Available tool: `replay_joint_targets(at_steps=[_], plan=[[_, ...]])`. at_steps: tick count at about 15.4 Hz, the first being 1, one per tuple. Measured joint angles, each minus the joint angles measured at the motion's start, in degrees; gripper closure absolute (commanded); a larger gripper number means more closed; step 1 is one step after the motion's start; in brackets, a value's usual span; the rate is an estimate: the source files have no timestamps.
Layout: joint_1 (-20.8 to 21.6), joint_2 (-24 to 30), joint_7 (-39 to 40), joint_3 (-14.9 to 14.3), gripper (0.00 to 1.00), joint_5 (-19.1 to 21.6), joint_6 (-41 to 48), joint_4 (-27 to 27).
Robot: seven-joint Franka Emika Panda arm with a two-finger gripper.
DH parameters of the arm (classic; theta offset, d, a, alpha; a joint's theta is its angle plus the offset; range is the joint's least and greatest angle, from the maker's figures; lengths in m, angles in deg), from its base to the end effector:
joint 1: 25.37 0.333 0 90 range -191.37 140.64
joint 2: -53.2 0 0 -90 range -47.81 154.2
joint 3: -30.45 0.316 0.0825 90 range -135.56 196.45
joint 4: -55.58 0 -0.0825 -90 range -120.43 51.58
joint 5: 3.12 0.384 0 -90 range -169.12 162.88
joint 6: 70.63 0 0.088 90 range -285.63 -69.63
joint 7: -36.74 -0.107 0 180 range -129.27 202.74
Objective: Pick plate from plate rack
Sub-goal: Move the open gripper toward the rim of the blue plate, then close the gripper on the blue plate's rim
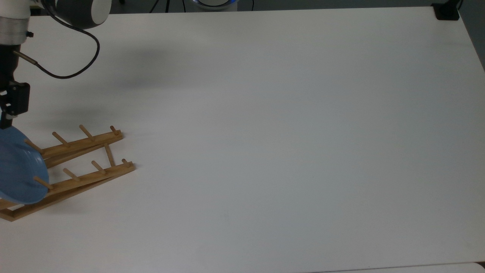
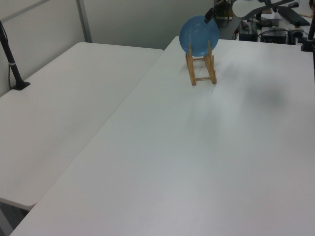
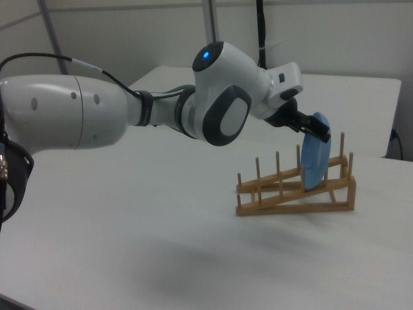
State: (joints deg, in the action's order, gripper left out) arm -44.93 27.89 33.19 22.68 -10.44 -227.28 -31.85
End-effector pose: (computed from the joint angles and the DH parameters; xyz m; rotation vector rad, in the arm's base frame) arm 0.6616 -0.3151 0.4968 2.6096 -0.5367 1.0121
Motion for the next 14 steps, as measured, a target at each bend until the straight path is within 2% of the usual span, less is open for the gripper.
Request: replay_joint_targets(at_steps=[5,9,10,11,14], plan=[[-0.6,-1.6,-0.3,0.0,0.27,0.0,-2.7,-0.2],[-0.6,-2.6,-0.3,0.0,0.44,0.0,-2.7,-0.2],[-0.6,-2.8,-0.3,0.0,0.51,0.0,-2.9,-0.2],[-0.7,-2.9,-0.3,0.0,0.53,0.0,-3.6,-0.2],[-0.9,-3.0,-0.3,0.0,0.66,0.0,-5.1,-0.2]])
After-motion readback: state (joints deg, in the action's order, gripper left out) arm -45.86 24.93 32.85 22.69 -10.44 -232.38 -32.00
